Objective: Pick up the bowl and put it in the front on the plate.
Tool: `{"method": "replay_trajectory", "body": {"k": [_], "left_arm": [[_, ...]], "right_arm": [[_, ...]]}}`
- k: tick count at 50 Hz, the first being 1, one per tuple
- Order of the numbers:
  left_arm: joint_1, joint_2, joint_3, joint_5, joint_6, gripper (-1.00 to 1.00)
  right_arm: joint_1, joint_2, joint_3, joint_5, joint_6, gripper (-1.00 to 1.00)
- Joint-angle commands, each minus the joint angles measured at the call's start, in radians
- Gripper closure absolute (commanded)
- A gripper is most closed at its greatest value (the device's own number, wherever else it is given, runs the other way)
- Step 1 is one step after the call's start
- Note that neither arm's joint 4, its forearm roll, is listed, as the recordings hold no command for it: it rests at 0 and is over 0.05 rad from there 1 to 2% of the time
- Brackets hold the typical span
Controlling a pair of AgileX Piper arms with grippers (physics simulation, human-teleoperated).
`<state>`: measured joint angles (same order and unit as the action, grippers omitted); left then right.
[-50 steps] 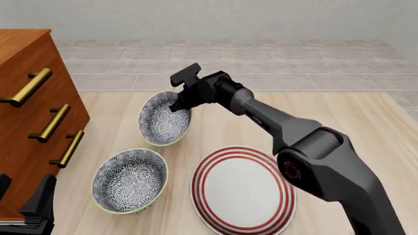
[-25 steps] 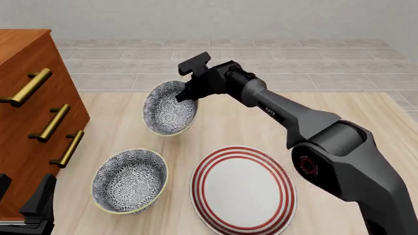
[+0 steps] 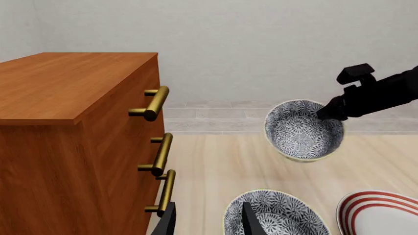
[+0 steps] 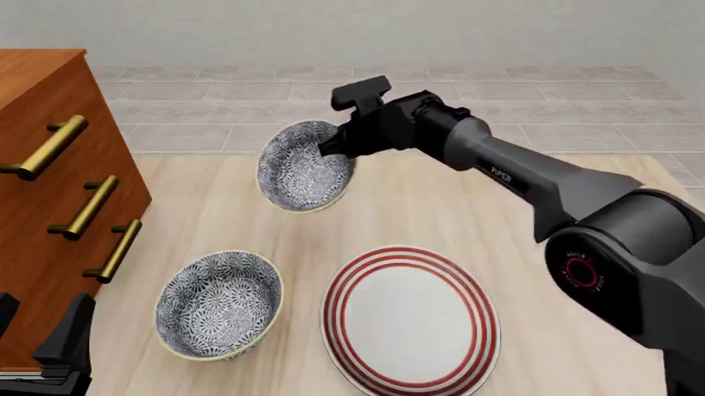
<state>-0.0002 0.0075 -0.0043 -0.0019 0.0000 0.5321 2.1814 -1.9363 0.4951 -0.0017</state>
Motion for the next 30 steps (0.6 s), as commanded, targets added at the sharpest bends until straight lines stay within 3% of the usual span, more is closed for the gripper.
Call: {"method": "replay_trajectory", "body": {"k": [1,30], "left_arm": [[0.0,0.0,0.0,0.0,0.0,-1.0],[0.0,0.0,0.0,0.0,0.0,-1.0]], "right_arm": [[-0.025,-0.119,0.153,-0.053,0.109,1.0],[-0.051,-0.475,0.557,-0.154,0.211,1.0]]}}
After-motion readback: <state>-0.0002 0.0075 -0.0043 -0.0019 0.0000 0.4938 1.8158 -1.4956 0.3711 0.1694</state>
